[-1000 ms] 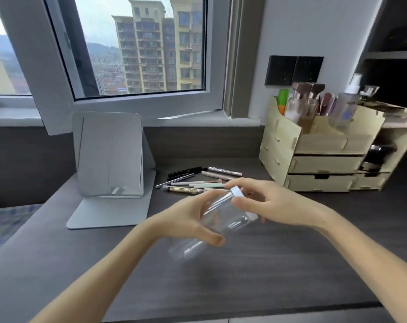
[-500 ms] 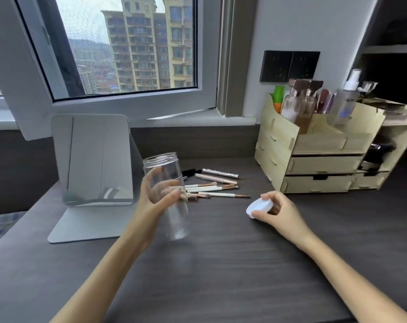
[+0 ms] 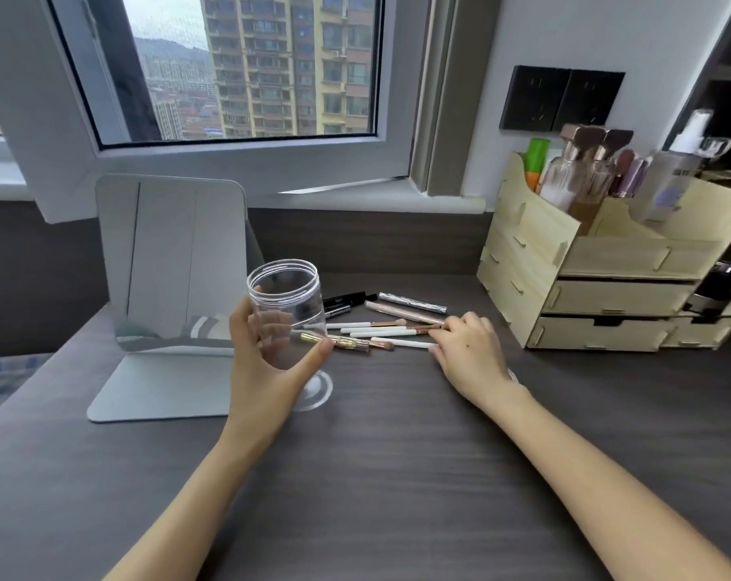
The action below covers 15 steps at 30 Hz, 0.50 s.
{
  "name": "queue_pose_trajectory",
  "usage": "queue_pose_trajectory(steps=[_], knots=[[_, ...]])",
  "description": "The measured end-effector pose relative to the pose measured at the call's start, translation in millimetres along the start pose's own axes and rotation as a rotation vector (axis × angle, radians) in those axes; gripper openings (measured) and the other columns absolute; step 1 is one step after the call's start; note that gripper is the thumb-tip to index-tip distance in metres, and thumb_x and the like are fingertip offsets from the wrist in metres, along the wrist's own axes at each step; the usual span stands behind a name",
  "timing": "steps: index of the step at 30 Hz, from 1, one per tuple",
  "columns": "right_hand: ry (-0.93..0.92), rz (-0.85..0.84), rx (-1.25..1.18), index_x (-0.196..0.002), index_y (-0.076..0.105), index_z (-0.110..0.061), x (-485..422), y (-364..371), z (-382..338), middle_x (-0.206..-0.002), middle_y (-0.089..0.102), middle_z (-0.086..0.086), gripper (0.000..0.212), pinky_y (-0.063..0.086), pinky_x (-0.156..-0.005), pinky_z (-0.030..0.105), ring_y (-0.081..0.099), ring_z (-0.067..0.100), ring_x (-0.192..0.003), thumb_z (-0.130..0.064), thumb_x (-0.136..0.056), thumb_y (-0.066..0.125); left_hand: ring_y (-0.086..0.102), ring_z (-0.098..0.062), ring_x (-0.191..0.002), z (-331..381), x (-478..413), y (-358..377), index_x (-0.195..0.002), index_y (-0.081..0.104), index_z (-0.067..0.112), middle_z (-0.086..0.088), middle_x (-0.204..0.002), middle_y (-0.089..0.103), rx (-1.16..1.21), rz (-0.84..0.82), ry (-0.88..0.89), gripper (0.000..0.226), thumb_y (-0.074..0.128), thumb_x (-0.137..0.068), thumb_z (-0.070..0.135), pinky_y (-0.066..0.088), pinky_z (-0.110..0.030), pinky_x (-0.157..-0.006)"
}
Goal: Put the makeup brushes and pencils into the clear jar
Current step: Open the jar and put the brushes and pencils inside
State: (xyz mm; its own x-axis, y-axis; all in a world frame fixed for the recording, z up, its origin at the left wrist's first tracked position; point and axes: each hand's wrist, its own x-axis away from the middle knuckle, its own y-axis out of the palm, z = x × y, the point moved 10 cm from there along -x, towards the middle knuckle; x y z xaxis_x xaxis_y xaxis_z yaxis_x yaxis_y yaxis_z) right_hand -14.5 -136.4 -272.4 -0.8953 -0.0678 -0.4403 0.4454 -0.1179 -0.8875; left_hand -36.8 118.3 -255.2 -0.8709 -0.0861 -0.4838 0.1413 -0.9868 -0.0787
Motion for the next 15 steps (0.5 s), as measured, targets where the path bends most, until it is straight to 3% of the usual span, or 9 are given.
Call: queue_pose_trajectory(steps=[4, 8, 10, 12, 15], knots=[[-0.039, -0.001, 0.177, -0.043, 0.061, -0.014, -7, 9, -11, -0.047, 0.057, 0.002, 0.025, 0.040, -0.048, 0.027, 0.054, 0.025, -0.051, -0.006, -0.043, 0.084, 0.056, -0.007, -0.103, 14, 3, -14, -0.122, 0.037, 0.030, 0.019, -0.113, 0.054, -0.057, 0.086, 0.107, 0.080, 0.080, -0.056, 0.042, 0.041, -0.014, -0.090], [0.024, 0.006, 0.091, -0.055, 0.058, -0.012, -1, -4, -6, -0.052, 0.058, 0.006, 0.027, 0.039, -0.047, 0.030, 0.055, 0.028, -0.049, -0.003, -0.049, 0.082, 0.054, -0.003, -0.108, 21, 3, -22, -0.122, 0.039, 0.034, 0.015, -0.118, 0.056, -0.189, 0.120, 0.162, 0.082, 0.086, -0.055, 0.036, 0.039, -0.010, -0.087], [0.153, 0.156, -0.192, -0.069, 0.060, -0.009, 5, -30, 13, -0.060, 0.063, 0.007, 0.015, 0.039, -0.052, 0.032, 0.058, 0.031, -0.056, -0.007, -0.071, 0.074, 0.051, 0.002, -0.107, 24, 2, -24, -0.121, 0.041, 0.036, 0.019, -0.117, 0.055, -0.236, 0.128, 0.185, 0.079, 0.086, -0.056, 0.030, 0.037, -0.005, -0.086], [0.279, 0.215, -0.635, -0.079, 0.065, -0.013, 15, -58, 30, -0.066, 0.067, -0.003, 0.009, 0.042, -0.056, 0.029, 0.060, 0.015, -0.062, -0.014, -0.087, 0.061, 0.047, 0.002, -0.108, 27, 0, -22, -0.122, 0.044, 0.032, 0.018, -0.118, 0.053, -0.318, 0.115, 0.242, 0.078, 0.086, -0.057, 0.026, 0.032, -0.002, -0.087], [0.309, 0.228, -1.162, -0.080, 0.070, -0.015, 30, -88, 25, -0.049, 0.060, -0.018, 0.015, 0.036, -0.050, 0.006, 0.053, -0.005, -0.052, -0.013, -0.090, 0.059, 0.046, -0.013, -0.107, 26, -3, -15, -0.124, 0.052, 0.023, 0.004, -0.118, 0.055, -0.507, 0.070, 0.320, 0.079, 0.088, -0.054, 0.025, 0.029, -0.009, -0.091]])
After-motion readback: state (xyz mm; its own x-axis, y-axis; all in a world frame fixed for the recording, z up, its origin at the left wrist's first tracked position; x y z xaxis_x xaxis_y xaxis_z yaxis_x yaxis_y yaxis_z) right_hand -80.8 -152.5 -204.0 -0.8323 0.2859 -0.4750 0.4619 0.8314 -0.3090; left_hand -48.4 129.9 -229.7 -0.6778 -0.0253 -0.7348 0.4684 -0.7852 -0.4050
